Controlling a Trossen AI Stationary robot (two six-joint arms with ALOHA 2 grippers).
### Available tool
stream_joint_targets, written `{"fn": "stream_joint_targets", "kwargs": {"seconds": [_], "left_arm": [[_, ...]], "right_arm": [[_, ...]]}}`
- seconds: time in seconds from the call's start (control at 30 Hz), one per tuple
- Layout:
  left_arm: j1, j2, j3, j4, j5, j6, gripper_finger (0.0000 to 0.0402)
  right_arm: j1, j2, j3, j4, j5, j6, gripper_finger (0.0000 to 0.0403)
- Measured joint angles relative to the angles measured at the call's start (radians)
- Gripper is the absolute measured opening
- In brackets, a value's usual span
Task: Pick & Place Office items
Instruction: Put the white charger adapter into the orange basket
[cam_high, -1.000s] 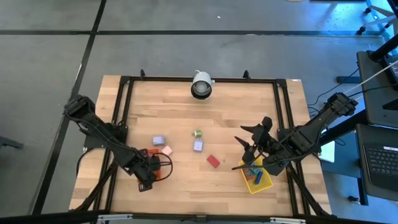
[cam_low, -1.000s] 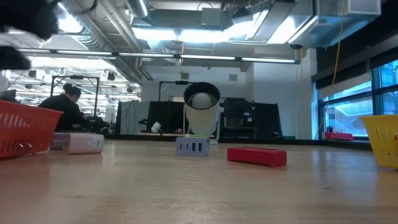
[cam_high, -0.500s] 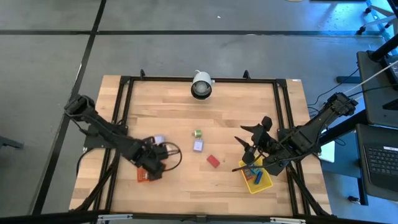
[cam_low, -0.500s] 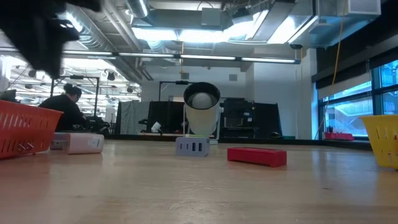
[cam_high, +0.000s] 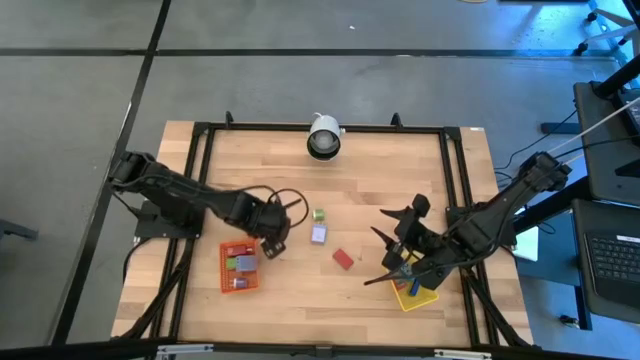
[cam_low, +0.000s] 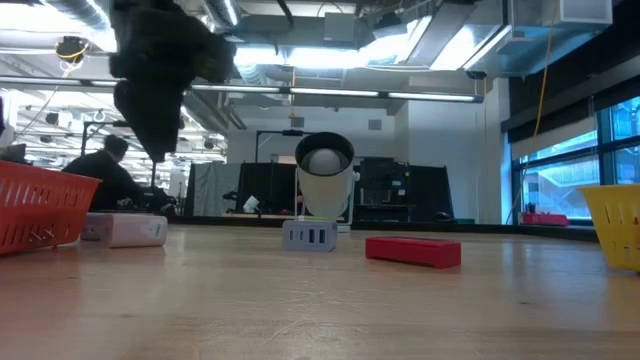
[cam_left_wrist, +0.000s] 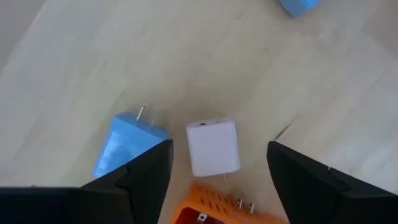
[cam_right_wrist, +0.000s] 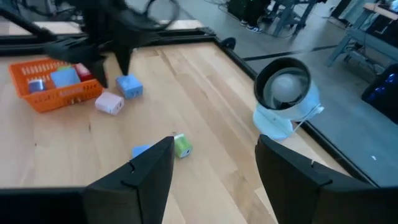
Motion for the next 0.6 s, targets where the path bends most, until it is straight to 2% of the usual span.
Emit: {"fn": "stream_joint_targets", "kwargs": {"seconds": [0.13, 0.33, 0.6], "left_arm": [[0.041, 0.0, 0.0, 0.002, 0.062, -0.002, 0.0264], [0.041, 0.038, 0.001, 0.0, 0.114, -0.006, 0.0261], [0.023, 0.146, 0.001, -0.026, 0.13, 0.045, 0.0261]], "right_arm": [[0.011, 0.013, 0.0, 0.0, 0.0, 0.0, 0.0224], [0.013, 0.012, 0.0, 0.0, 0.009, 0.003, 0.0224], [0.016, 0.012, 0.0, 0.02, 0.004, 0.003, 0.0224]]}}
